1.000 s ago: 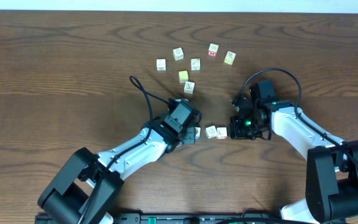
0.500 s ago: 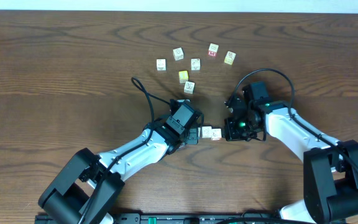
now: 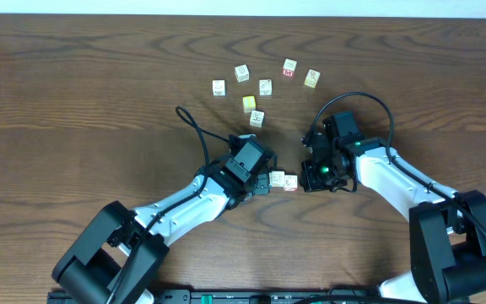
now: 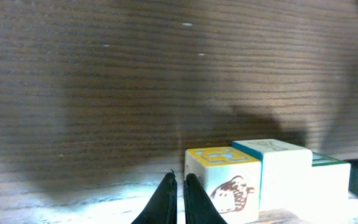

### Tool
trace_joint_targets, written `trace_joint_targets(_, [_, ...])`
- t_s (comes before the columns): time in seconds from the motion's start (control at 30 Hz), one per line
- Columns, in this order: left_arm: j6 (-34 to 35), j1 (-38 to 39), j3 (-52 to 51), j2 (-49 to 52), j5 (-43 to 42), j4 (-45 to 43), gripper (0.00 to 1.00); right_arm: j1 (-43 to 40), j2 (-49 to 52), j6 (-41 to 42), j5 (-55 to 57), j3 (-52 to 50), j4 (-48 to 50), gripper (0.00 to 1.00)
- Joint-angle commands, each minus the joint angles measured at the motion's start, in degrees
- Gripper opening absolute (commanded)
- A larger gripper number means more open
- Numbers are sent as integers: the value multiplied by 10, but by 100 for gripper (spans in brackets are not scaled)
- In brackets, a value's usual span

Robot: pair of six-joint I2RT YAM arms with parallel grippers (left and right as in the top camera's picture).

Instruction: Lift 3 blocks

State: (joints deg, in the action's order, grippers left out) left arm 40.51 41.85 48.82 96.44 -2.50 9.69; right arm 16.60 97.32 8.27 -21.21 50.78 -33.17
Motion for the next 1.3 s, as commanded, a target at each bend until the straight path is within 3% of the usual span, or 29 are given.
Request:
trace_joint_targets(0.0, [0, 0, 8, 13, 23, 13, 7, 3, -6, 5, 56, -3, 3, 1])
trace_joint_targets(0.13, [1, 0, 8, 21, 23, 16, 7, 3, -6, -9, 54, -3, 4, 1])
trace_joint_targets(0.53, [0, 0, 8, 21, 23, 18, 7, 13, -6, 0, -12, -3, -134, 1])
trace_joint_targets(0.77, [1, 0, 8, 21, 23, 18, 7, 50, -6, 16, -38, -3, -98, 1])
trace_joint_targets(1.27, [1, 0, 8, 21, 23, 18, 7, 82, -6, 41, 23, -3, -40, 1])
